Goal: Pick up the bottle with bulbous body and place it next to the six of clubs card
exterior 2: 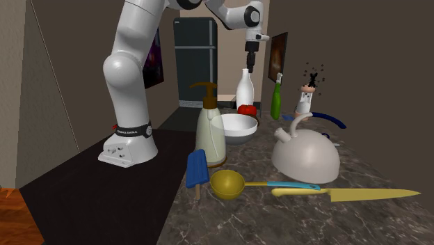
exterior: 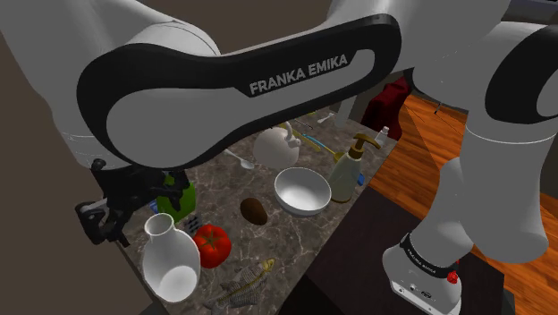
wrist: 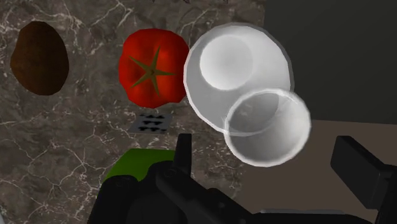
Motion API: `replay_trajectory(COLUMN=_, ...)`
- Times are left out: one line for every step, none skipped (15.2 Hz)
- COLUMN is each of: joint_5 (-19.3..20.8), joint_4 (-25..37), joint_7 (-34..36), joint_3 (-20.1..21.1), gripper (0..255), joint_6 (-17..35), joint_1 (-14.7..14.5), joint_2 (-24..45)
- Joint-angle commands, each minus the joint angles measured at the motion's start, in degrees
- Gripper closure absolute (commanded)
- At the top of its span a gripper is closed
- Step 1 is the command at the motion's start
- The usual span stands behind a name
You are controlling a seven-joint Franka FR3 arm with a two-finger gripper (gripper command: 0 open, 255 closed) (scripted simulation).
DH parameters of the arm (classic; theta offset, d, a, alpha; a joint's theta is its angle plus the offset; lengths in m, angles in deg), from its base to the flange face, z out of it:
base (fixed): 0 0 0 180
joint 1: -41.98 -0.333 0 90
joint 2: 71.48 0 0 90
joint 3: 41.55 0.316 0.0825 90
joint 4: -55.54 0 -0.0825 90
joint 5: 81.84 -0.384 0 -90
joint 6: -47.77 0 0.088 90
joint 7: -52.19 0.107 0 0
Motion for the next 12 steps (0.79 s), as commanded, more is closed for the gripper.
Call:
replay_trajectory(joint_5=-0.1, joint_4=1.7, joint_7=-0.1, joint_3=0.1, gripper=0, joint_6=-1.8, joint_1=-0.1, joint_2=-0.2)
replay_trajectory(joint_5=-0.2, joint_4=3.6, joint_7=-0.2, joint_3=0.1, gripper=0, joint_6=-3.7, joint_1=-0.2, joint_2=-0.2)
replay_trajectory(joint_5=-0.2, joint_4=5.6, joint_7=-0.3, joint_3=0.2, gripper=0, joint_6=-5.7, joint_1=-0.4, joint_2=-0.2)
replay_trajectory(joint_5=-0.2, joint_4=7.2, joint_7=-0.3, joint_3=0.2, gripper=0, joint_6=-7.2, joint_1=-0.6, joint_2=-0.1)
replay_trajectory(joint_5=-0.2, joint_4=7.2, joint_7=-0.3, joint_3=0.2, gripper=0, joint_6=-7.2, joint_1=-0.6, joint_2=-0.1)
replay_trajectory(joint_5=-0.2, joint_4=7.2, joint_7=-0.3, joint_3=0.2, gripper=0, joint_6=-7.2, joint_1=-0.6, joint_2=-0.1)
replay_trajectory(joint_5=-0.2, joint_4=7.2, joint_7=-0.3, joint_3=0.2, gripper=0, joint_6=-7.2, joint_1=-0.6, joint_2=-0.1)
replay_trajectory(joint_5=-0.2, joint_4=7.2, joint_7=-0.3, joint_3=0.2, gripper=0, joint_6=-7.2, joint_1=-0.6, joint_2=-0.1)
replay_trajectory(joint_5=-0.2, joint_4=7.2, joint_7=-0.3, joint_3=0.2, gripper=0, joint_6=-7.2, joint_1=-0.6, joint_2=-0.1)
replay_trajectory(joint_5=-0.2, joint_4=7.2, joint_7=-0.3, joint_3=0.2, gripper=0, joint_6=-7.2, joint_1=-0.6, joint_2=-0.1)
replay_trajectory(joint_5=-0.2, joint_4=7.2, joint_7=-0.3, joint_3=0.2, gripper=0, joint_6=-7.2, joint_1=-0.6, joint_2=-0.1)
replay_trajectory(joint_5=-0.2, joint_4=7.2, joint_7=-0.3, joint_3=0.2, gripper=0, joint_6=-7.2, joint_1=-0.6, joint_2=-0.1)
